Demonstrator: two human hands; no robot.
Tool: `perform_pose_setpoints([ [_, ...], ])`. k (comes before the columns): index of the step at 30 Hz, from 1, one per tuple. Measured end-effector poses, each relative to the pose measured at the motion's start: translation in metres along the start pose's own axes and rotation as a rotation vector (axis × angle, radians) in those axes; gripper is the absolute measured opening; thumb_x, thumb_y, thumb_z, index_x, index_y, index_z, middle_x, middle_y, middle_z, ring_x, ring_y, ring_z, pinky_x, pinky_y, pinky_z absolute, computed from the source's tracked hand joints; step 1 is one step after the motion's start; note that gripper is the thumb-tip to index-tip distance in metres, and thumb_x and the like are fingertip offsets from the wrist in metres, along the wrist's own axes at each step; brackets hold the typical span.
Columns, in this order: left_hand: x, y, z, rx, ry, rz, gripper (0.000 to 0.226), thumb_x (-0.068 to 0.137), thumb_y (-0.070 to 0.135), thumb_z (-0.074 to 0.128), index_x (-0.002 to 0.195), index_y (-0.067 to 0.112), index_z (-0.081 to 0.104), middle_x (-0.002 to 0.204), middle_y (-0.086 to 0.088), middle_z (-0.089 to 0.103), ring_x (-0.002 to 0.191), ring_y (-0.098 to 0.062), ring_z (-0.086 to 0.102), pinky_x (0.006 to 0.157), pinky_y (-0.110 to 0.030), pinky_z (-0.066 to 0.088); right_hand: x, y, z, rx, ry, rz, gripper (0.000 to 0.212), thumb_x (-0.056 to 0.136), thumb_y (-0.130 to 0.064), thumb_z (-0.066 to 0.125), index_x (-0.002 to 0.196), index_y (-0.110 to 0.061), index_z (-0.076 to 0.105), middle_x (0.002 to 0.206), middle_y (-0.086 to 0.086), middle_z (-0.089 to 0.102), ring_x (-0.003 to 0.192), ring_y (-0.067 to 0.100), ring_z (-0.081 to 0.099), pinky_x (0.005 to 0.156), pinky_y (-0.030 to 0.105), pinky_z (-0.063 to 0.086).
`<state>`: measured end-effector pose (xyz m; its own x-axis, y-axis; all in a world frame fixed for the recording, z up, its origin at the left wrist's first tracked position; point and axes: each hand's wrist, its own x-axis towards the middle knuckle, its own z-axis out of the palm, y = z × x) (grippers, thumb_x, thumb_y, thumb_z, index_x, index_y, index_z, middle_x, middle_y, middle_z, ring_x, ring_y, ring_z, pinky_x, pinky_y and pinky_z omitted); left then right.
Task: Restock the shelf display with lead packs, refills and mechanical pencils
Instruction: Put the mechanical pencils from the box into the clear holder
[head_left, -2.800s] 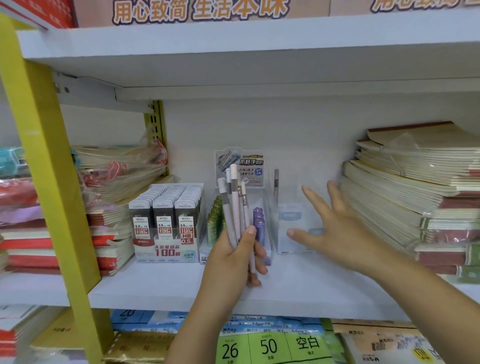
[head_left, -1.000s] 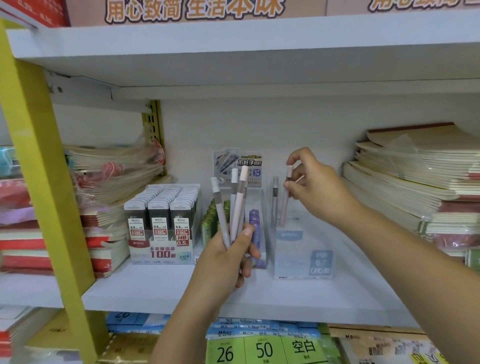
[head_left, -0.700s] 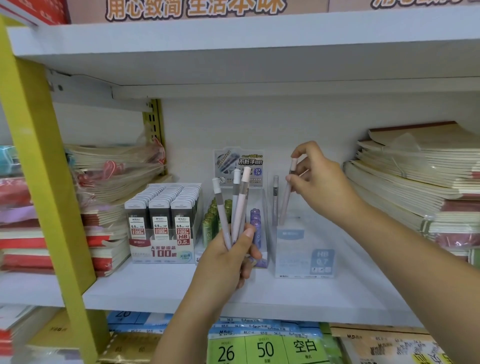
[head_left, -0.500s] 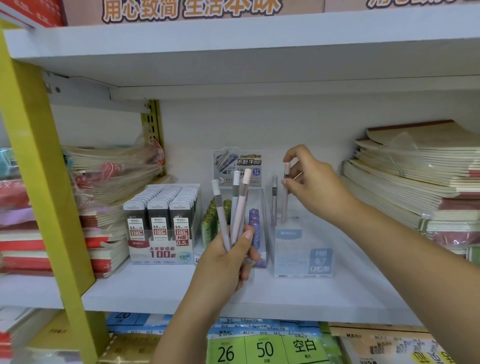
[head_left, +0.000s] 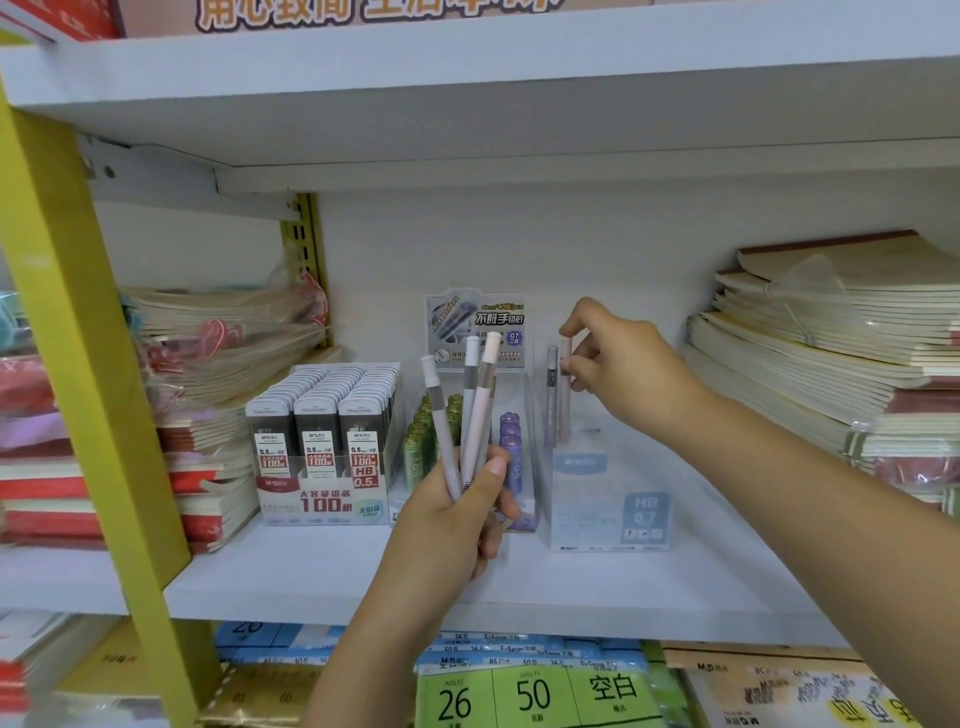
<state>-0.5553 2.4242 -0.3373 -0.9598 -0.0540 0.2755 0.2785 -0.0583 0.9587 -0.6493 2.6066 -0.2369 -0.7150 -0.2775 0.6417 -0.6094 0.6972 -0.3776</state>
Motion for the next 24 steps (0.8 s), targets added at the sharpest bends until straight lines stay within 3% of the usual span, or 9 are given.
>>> perform_pose_setpoints([
  [3,-0.001,0.001,0.000,-0.015,-0.007,0.005,0.020,0.096,0.043,0.056,0.093,0.030,0.070,0.070,-0.002,0.066,0.047,-0.011,0.043,0.041,-0.019,0.036,0.004,-0.001,0.000,-0.111,-0.015,-0.005,0.011,0.089,-0.008,0.060,0.098,-0.012,0.056,0.075,0.002,0.065,0.079,0.026,0.064,0.072,0.031,0.050],
  [8,-0.003,0.002,-0.001,-0.022,-0.010,0.011,0.019,0.097,0.041,0.056,0.095,0.029,0.070,0.070,-0.002,0.067,0.046,-0.011,0.044,0.040,-0.020,0.035,0.016,-0.003,-0.012,-0.254,-0.010,-0.019,0.020,0.091,-0.015,0.060,0.111,-0.011,0.065,0.098,0.007,0.066,0.094,0.025,0.061,0.074,0.024,0.039],
  [10,-0.003,0.002,-0.001,-0.024,-0.013,0.015,0.018,0.098,0.041,0.055,0.093,0.032,0.070,0.071,-0.002,0.066,0.046,-0.011,0.044,0.040,-0.020,0.035,0.019,-0.006,-0.014,-0.228,-0.009,-0.064,0.028,0.093,-0.019,0.058,0.121,-0.015,0.061,0.110,0.003,0.064,0.100,0.021,0.059,0.081,0.024,0.040],
  [14,-0.002,0.002,0.000,-0.020,-0.014,0.022,0.018,0.097,0.041,0.055,0.088,0.036,0.070,0.069,-0.003,0.065,0.046,-0.010,0.047,0.040,-0.020,0.036,0.022,-0.007,-0.007,-0.262,-0.162,-0.064,0.039,0.091,-0.027,0.063,0.129,-0.021,0.057,0.125,-0.002,0.063,0.117,0.019,0.054,0.098,0.029,0.040],
  [18,-0.002,0.001,0.000,-0.049,-0.009,0.021,0.016,0.096,0.040,0.057,0.096,0.031,0.070,0.070,-0.003,0.065,0.044,-0.009,0.050,0.039,-0.019,0.035,0.024,-0.005,-0.004,-0.242,-0.090,-0.055,0.046,0.084,-0.022,0.073,0.127,-0.015,0.058,0.121,0.005,0.061,0.115,0.022,0.052,0.091,0.026,0.036],
  [24,-0.001,0.000,0.000,-0.036,-0.015,0.015,0.017,0.097,0.041,0.056,0.089,0.038,0.071,0.069,-0.002,0.065,0.045,-0.010,0.045,0.039,-0.019,0.035,0.019,0.000,-0.001,-0.250,-0.086,-0.092,0.034,0.083,-0.026,0.073,0.114,-0.015,0.065,0.118,0.006,0.059,0.113,0.023,0.052,0.095,0.030,0.038],
])
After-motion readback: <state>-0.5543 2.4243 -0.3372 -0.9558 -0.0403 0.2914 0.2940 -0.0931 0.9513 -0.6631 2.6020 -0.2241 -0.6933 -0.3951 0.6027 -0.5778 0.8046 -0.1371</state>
